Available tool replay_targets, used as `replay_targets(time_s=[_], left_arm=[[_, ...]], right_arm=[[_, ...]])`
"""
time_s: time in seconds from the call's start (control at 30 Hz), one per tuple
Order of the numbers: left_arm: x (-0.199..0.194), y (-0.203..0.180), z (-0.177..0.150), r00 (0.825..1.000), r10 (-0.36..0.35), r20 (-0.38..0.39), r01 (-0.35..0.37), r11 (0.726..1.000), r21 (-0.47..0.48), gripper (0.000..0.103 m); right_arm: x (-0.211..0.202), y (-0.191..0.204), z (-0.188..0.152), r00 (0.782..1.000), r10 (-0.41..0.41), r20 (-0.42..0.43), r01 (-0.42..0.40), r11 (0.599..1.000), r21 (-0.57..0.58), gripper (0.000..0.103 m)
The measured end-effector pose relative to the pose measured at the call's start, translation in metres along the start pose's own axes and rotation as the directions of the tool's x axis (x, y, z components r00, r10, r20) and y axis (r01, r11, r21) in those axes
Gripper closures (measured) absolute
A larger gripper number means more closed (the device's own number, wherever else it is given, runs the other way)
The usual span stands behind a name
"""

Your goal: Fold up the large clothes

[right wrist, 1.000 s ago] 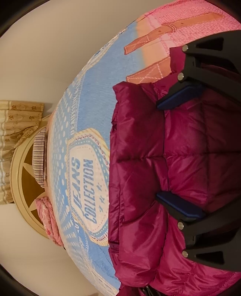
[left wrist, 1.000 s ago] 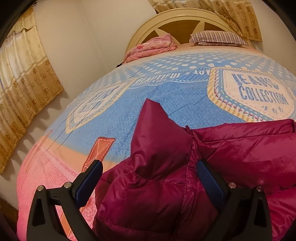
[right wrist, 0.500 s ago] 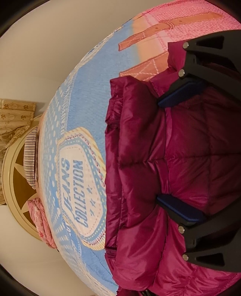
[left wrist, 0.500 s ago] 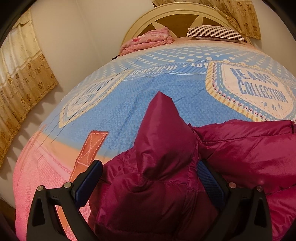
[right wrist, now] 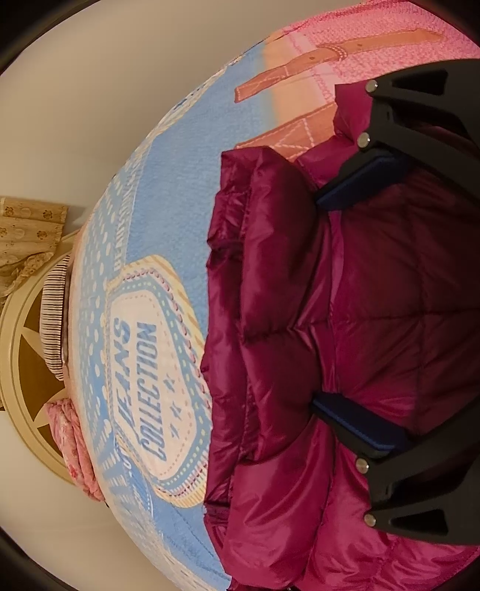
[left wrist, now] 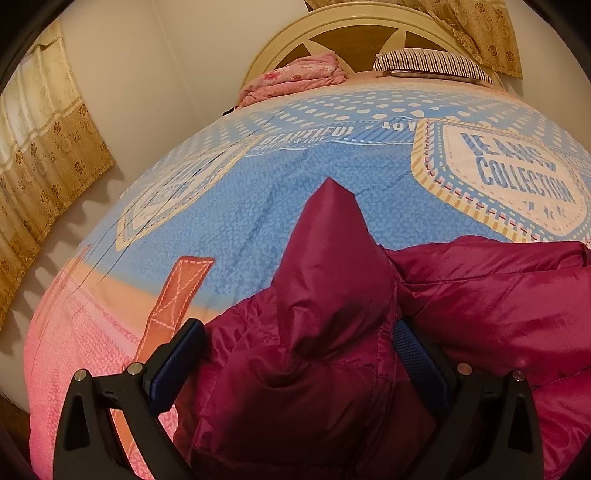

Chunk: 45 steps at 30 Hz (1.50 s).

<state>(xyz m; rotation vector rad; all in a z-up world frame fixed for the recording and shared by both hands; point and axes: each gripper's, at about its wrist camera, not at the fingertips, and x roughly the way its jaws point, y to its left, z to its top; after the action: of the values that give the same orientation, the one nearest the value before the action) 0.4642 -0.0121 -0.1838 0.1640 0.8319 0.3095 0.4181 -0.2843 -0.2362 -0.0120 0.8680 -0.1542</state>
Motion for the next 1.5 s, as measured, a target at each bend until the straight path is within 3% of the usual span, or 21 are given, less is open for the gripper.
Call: replay_targets(time_s=[0.37, 0.5, 0.6, 0.7, 0.8, 0.93, 1.1, 1.27, 1.33, 1.4, 1.5], left_arm=[[0.000, -0.001, 0.002, 1.000, 0.003, -0.001, -0.003, 1.000, 0.006, 0.001], [-0.014, 0.010, 0.006, 0.998, -0.046, -0.046, 0.047, 0.999, 0.014, 0.001], [-0.049, 0.025, 0.002, 0.993, -0.107, 0.043, 0.107, 0.994, -0.008, 0.001], [-0.066, 0.033, -0.006, 0.991, -0.087, 0.101, 0.089, 0.996, -0.010, 0.001], [-0.061, 0.036, -0.012, 0.993, -0.075, 0.089, 0.078, 0.996, -0.037, 0.001], [-0.034, 0.035, -0.022, 0.998, -0.052, 0.021, 0.052, 0.998, -0.039, 0.001], [-0.022, 0.040, -0.029, 0.990, -0.139, -0.005, 0.138, 0.987, -0.089, 0.001], [-0.031, 0.042, -0.030, 0.992, -0.123, -0.040, 0.120, 0.990, -0.072, 0.001], [-0.052, 0.054, -0.037, 0.991, -0.130, -0.028, 0.127, 0.989, -0.079, 0.001], [-0.078, 0.068, -0.054, 0.987, -0.158, 0.019, 0.159, 0.984, -0.079, 0.001], [-0.086, 0.079, -0.079, 0.990, -0.140, -0.006, 0.140, 0.988, -0.059, 0.001]], right_arm=[[0.001, 0.002, 0.000, 1.000, -0.014, -0.003, 0.014, 1.000, -0.007, 0.002], [-0.002, -0.001, 0.004, 1.000, -0.003, -0.024, 0.002, 1.000, -0.006, 0.002], [-0.031, 0.004, 0.009, 1.000, -0.013, 0.028, 0.014, 1.000, -0.027, 0.004], [-0.068, 0.019, 0.012, 0.993, 0.046, 0.111, -0.044, 0.999, -0.018, 0.003], [-0.078, 0.049, 0.007, 0.986, 0.123, 0.110, -0.120, 0.992, -0.036, 0.003], [-0.054, 0.088, -0.011, 0.996, 0.060, 0.063, -0.050, 0.987, -0.154, 0.005], [-0.032, 0.084, -0.017, 0.998, 0.053, 0.016, -0.051, 0.990, -0.131, 0.003], [-0.030, 0.085, -0.013, 0.999, 0.054, -0.006, -0.054, 0.989, -0.140, 0.002], [-0.049, 0.082, -0.014, 0.999, 0.049, -0.001, -0.049, 0.984, -0.170, 0.008], [-0.077, 0.075, -0.023, 0.995, 0.084, 0.046, -0.076, 0.984, -0.160, 0.005], [-0.110, 0.065, -0.054, 0.991, 0.118, 0.058, -0.109, 0.985, -0.137, 0.002]])
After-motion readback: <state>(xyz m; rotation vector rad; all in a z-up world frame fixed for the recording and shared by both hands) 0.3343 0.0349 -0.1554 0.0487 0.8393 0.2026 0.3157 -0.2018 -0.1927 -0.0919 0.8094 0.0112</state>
